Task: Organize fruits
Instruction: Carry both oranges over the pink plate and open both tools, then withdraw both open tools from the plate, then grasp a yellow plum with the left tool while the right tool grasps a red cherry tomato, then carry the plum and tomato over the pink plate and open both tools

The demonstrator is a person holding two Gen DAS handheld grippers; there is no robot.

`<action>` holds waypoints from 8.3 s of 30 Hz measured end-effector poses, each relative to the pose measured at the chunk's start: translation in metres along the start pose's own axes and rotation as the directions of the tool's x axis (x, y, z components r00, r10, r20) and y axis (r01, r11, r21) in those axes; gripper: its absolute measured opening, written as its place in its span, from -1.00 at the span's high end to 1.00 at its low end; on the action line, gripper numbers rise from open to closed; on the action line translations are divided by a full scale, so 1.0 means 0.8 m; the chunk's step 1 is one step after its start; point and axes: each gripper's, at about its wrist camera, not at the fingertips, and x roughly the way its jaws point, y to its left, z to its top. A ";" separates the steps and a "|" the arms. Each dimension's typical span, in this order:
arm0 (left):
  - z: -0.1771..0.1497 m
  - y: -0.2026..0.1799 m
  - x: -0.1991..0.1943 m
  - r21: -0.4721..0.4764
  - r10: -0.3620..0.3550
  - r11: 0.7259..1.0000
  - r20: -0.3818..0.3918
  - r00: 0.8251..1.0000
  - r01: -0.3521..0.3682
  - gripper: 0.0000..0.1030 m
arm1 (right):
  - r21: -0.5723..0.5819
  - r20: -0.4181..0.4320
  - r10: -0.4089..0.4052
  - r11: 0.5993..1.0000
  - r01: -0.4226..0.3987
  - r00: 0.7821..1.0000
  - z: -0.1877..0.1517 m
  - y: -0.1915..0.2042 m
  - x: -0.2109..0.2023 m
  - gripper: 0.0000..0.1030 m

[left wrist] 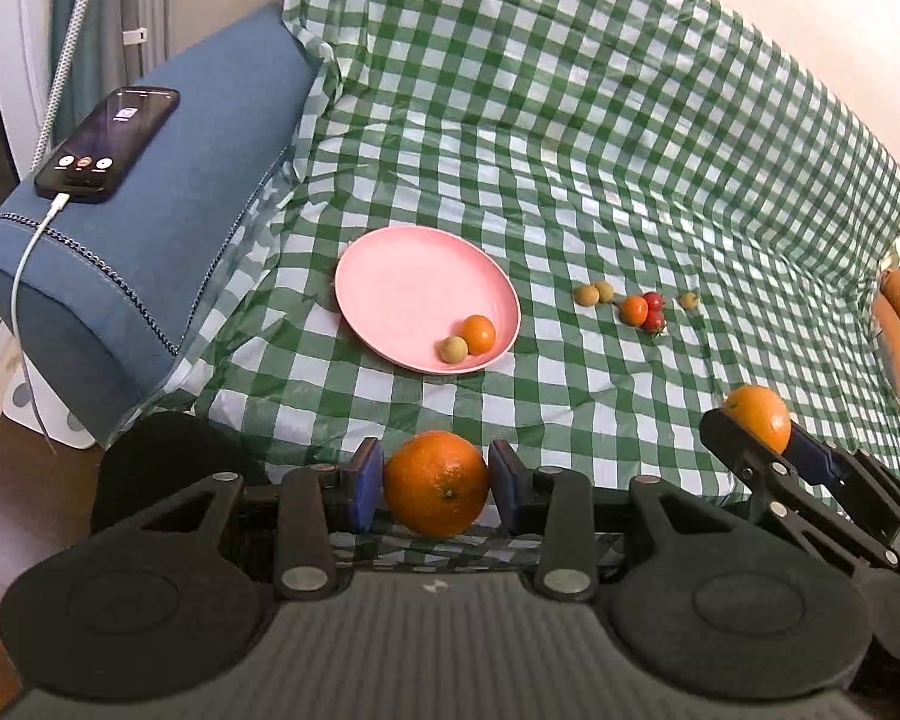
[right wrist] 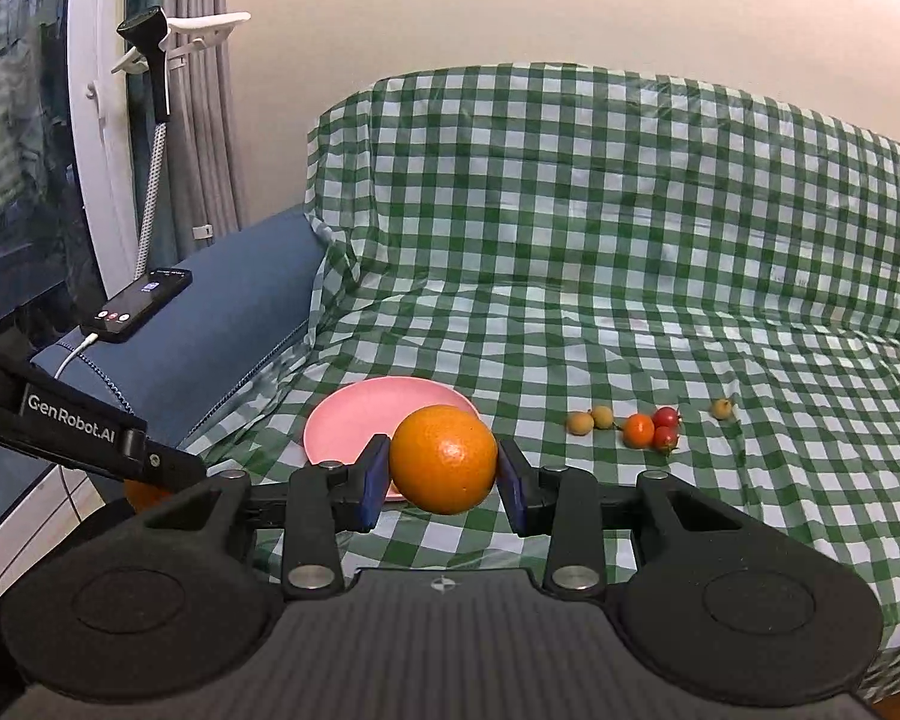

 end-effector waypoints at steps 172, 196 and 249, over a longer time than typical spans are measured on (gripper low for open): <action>0.116 -0.092 0.196 0.114 0.189 0.977 -0.095 0.977 -0.178 -1.00 | 0.153 -0.077 -0.268 0.949 0.277 0.960 -0.015 -0.148 0.172 -0.99; 0.215 -0.232 0.543 0.211 0.127 0.976 -0.361 0.924 -0.052 -1.00 | 0.015 -0.242 -0.385 0.916 0.400 0.891 -0.066 -0.288 0.433 -0.96; 0.116 -0.123 0.226 0.254 0.196 0.955 -0.153 0.969 -0.153 0.43 | 0.184 -0.132 -0.230 0.950 0.252 0.964 -0.022 -0.272 0.294 0.40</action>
